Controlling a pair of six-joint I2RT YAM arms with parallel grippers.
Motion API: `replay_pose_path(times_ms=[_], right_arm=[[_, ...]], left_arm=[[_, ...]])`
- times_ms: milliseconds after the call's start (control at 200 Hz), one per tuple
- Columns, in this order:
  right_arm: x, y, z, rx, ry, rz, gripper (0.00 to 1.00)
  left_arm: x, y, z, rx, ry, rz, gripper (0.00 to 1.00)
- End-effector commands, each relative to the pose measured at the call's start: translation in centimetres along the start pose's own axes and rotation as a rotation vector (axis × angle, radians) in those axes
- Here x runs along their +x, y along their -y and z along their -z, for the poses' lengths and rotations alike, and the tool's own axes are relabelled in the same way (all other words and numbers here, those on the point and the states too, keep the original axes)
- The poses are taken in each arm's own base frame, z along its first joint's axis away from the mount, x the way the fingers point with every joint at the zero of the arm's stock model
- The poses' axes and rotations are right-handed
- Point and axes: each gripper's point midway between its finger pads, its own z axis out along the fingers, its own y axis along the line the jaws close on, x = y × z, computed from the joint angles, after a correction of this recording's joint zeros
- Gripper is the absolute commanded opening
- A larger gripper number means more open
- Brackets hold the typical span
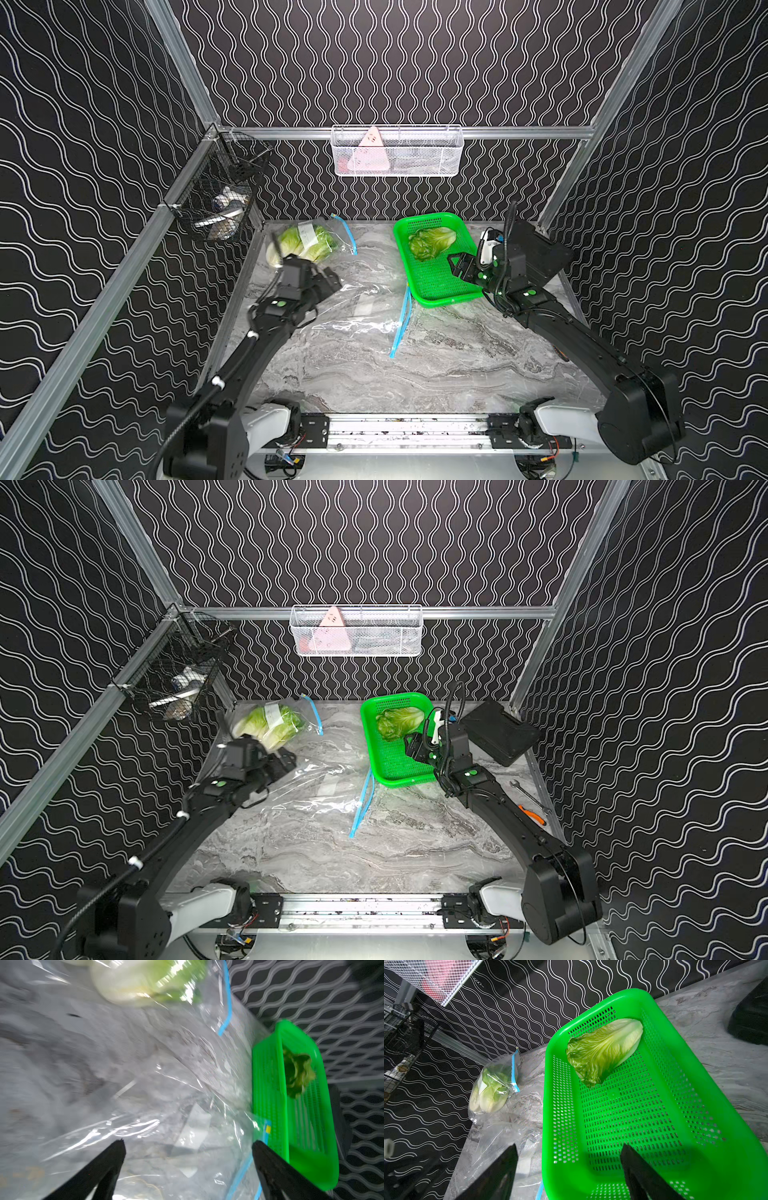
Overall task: Open the zip-top bag and take out the chinese cabbages
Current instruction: Adjust the zipper food storage bag at the center of the board.
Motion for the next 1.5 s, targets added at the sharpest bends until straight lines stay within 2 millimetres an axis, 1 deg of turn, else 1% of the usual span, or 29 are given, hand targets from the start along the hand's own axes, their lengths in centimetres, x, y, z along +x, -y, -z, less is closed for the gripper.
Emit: replay_pose_path(times_ms=[0,80,130,190,240,290,345,430,615,680,741,791,856,906,946,986,1021,1101,1121,1171,1201,1256,1301,1351,1371,1406,1416,1446,1496], right_arm=[[0.1,-0.3,0.9,-0.010,-0.003,0.024,0.80],[0.1,-0.1,1.4,-0.002,0.004,0.030,0.81],[0.1,-0.1,1.6,0.000,0.008,0.033,0.81],[0.1,0.0,1.8,-0.001,0.011,0.030,0.81],[0.0,-0.2,1.8,-0.007,0.012,0.029,0.81],[0.0,-0.3,1.9,-0.011,0.011,0.027,0.81],[0.0,-0.4,1.9,-0.016,0.010,0.027,0.81],[0.0,-0.3,1.8,-0.014,0.011,0.030,0.81],[0.7,-0.2,1.3,-0.022,-0.005,0.015,0.81],[0.8,-0.1,1.2,-0.024,-0.006,0.013,0.81],[0.8,-0.2,1.2,-0.027,-0.007,0.011,0.81],[1.0,-0.1,1.1,-0.026,-0.014,0.012,0.81],[1.2,-0.1,1.1,-0.029,-0.019,0.015,0.81],[1.3,0.0,1.1,-0.026,-0.023,0.016,0.81],[1.5,0.0,1.2,-0.027,-0.027,0.016,0.81],[1.7,0.1,1.2,-0.030,-0.030,0.016,0.81],[1.8,0.1,1.3,-0.031,-0.031,0.018,0.81],[1.8,0.1,1.4,-0.035,-0.026,0.014,0.81],[1.8,0.1,1.5,-0.037,-0.022,0.011,0.81],[1.8,-0.1,1.5,-0.047,-0.017,0.007,0.81],[1.7,-0.2,1.5,-0.051,-0.017,0.008,0.81],[1.7,-0.3,1.6,-0.053,-0.023,0.008,0.81],[1.8,-0.4,1.8,-0.057,-0.030,0.009,0.81],[1.7,-0.4,2.1,-0.058,-0.026,0.010,0.81],[1.8,-0.4,2.2,-0.059,-0.026,0.009,0.81],[1.8,-0.5,2.4,-0.066,-0.022,0.006,0.81],[1.8,-0.5,2.5,-0.065,-0.023,0.007,0.81],[1.8,-0.5,2.6,-0.068,-0.019,0.004,0.81],[1.8,-0.5,2.8,-0.068,-0.016,0.004,0.81]], left_arm=[[1.8,3.3,-2.6,0.008,0.008,-0.024,0.99],[4.4,6.1,-4.8,0.029,-0.041,-0.066,0.99],[6.0,6.9,-6.5,0.032,-0.078,-0.073,0.99],[7.3,6.7,-8.2,0.017,-0.105,-0.066,0.99],[8.1,5.6,-9.3,-0.031,-0.118,-0.066,0.99],[8.3,4.2,-9.8,-0.077,-0.117,-0.070,0.99],[8.0,2.6,-9.9,-0.106,-0.106,-0.051,0.99],[7.1,-0.5,-9.6,-0.142,-0.099,0.005,0.99],[3.1,-7.9,-7.4,-0.220,-0.029,0.168,0.99],[1.7,-9.7,-6.3,-0.240,0.002,0.205,0.99],[0.3,-10.3,-5.4,-0.250,0.033,0.201,0.99],[-0.9,-10.0,-4.6,-0.258,0.064,0.166,0.99],[-3.0,-8.6,-3.4,-0.259,0.119,0.109,0.99],[-4.6,-6.8,-2.5,-0.263,0.174,0.040,0.99],[-5.7,-4.9,-1.9,-0.274,0.212,-0.043,0.99],[-6.6,-2.7,-1.8,-0.286,0.237,-0.134,0.99],[-7.3,-1.0,-2.2,-0.300,0.249,-0.230,0.99],[-9.4,2.0,-3.6,-0.416,0.303,-0.417,0.99],[-9.4,2.4,-4.7,-0.439,0.295,-0.471,0.99],[-10.2,4.1,-6.5,-0.469,0.312,-0.552,0.99],[-10.2,4.8,-8.2,-0.482,0.306,-0.608,0.99],[-10.6,6.3,-10.5,-0.500,0.285,-0.684,0.99],[-11.2,7.4,-11.9,-0.532,0.275,-0.747,0.99],[-11.6,8.2,-13.6,-0.563,0.263,-0.808,0.99],[-11.6,8.1,-14.3,-0.576,0.248,-0.830,0.99],[-12.0,8.6,-15.1,-0.594,0.247,-0.862,0.99],[-11.8,8.3,-15.6,-0.607,0.233,-0.877,0.99],[-12.1,8.3,-16.3,-0.643,0.228,-0.907,0.99],[-12.4,8.1,-17.0,-0.690,0.218,-0.952,0.98]])
